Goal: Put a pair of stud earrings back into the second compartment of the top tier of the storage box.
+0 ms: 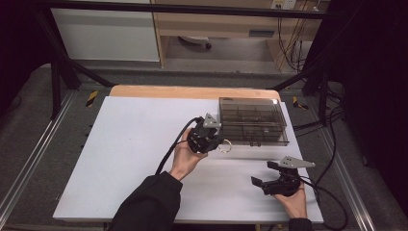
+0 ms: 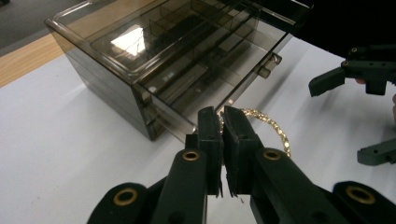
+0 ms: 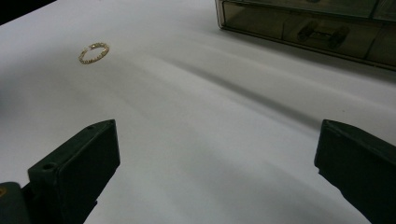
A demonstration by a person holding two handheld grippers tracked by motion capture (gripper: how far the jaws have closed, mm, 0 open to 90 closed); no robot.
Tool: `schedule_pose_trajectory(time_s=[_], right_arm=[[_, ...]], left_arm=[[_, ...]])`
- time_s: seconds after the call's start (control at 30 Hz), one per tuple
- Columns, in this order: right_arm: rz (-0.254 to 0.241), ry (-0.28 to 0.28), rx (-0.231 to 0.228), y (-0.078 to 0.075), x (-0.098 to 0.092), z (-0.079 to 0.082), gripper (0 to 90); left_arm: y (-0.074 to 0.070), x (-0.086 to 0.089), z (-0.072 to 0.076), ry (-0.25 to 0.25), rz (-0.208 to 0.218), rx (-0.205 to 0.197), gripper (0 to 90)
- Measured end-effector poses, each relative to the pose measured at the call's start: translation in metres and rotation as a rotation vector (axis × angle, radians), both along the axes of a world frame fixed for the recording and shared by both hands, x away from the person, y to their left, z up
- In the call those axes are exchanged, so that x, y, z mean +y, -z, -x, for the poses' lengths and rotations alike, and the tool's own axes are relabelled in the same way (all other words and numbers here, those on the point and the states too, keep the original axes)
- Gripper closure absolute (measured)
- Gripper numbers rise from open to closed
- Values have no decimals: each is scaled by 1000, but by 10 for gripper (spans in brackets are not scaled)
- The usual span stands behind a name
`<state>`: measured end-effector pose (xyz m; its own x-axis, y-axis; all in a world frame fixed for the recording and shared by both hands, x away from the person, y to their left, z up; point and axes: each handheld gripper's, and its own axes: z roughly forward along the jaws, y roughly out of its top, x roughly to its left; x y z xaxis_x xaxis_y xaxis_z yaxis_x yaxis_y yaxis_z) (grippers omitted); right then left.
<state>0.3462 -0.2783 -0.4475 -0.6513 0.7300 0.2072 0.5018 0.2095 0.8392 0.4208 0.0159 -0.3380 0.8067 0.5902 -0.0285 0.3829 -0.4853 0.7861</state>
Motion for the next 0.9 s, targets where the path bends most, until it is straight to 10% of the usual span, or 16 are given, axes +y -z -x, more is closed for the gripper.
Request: schedule_pose_trajectory(time_s=[0.9], right_arm=[[8, -2, 4, 1, 0, 0, 6]], left_arm=[[-2, -56, -32, -21, -10, 7, 853]])
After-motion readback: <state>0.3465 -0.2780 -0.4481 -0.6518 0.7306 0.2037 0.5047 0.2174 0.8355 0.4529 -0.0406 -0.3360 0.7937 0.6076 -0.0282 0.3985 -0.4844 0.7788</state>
